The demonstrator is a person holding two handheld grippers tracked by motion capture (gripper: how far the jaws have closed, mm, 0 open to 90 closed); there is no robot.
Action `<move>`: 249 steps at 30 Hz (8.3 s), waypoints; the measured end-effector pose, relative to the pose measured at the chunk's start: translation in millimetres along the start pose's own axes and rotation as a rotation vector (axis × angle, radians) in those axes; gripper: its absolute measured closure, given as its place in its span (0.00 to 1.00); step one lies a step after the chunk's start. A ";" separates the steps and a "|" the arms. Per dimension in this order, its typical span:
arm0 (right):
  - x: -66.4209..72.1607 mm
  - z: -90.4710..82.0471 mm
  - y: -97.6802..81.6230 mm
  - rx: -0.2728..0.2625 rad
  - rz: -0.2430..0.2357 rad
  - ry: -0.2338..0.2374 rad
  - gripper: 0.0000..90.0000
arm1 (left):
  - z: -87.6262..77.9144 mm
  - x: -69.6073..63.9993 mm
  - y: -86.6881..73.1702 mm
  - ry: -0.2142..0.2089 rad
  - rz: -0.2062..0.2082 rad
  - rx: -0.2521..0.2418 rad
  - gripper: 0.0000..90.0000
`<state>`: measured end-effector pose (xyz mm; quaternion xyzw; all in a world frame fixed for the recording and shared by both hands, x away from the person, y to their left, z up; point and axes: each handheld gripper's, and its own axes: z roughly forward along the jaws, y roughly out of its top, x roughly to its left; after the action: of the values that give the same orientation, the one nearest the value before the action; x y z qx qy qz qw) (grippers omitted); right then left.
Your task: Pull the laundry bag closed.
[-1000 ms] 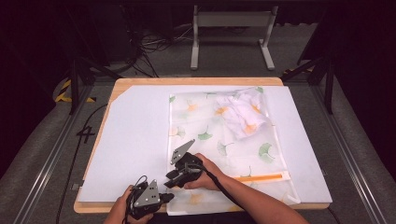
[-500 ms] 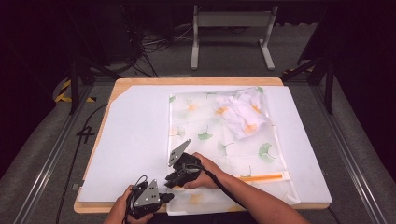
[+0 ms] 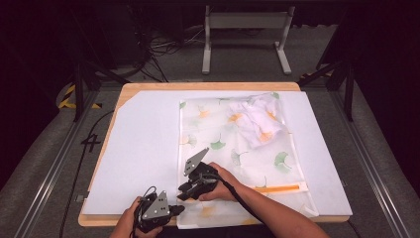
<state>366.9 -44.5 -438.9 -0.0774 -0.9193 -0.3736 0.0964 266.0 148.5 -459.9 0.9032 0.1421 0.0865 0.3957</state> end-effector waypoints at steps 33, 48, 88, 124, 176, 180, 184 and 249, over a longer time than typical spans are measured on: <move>-4.4 20.8 18.8 0.040 -0.045 -0.032 0.66 | 0.0 0.2 -0.4 -0.002 -0.001 -0.003 1.00; -5.6 -0.7 3.9 0.035 -0.009 0.017 0.73 | 0.0 0.8 -0.1 -0.006 -0.008 0.000 1.00; -9.6 9.5 14.6 0.008 -0.024 0.032 0.71 | 0.0 1.9 -0.4 -0.012 -0.003 -0.001 1.00; 0.6 9.7 9.2 -0.040 -0.040 0.009 1.00 | 0.2 1.5 0.2 -0.010 -0.008 -0.002 1.00; 32.7 4.3 -13.7 -0.135 -0.057 -0.260 1.00 | 6.8 3.1 8.2 0.081 0.024 0.026 1.00; 30.1 2.5 -14.4 -0.155 -0.017 -0.219 1.00 | 6.7 3.4 7.8 0.078 0.026 0.023 1.00; 26.2 -1.7 -16.5 -0.185 0.000 -0.154 1.00 | 6.2 4.2 7.5 0.074 0.018 0.024 1.00; 19.0 -3.2 -14.0 -0.074 -0.086 -0.091 1.00 | 4.1 6.8 2.7 0.052 0.010 -0.002 1.00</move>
<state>345.9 -55.3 -441.6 -0.0585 -0.9107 -0.4073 0.0353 274.1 146.1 -460.3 0.9010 0.1475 0.1120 0.3922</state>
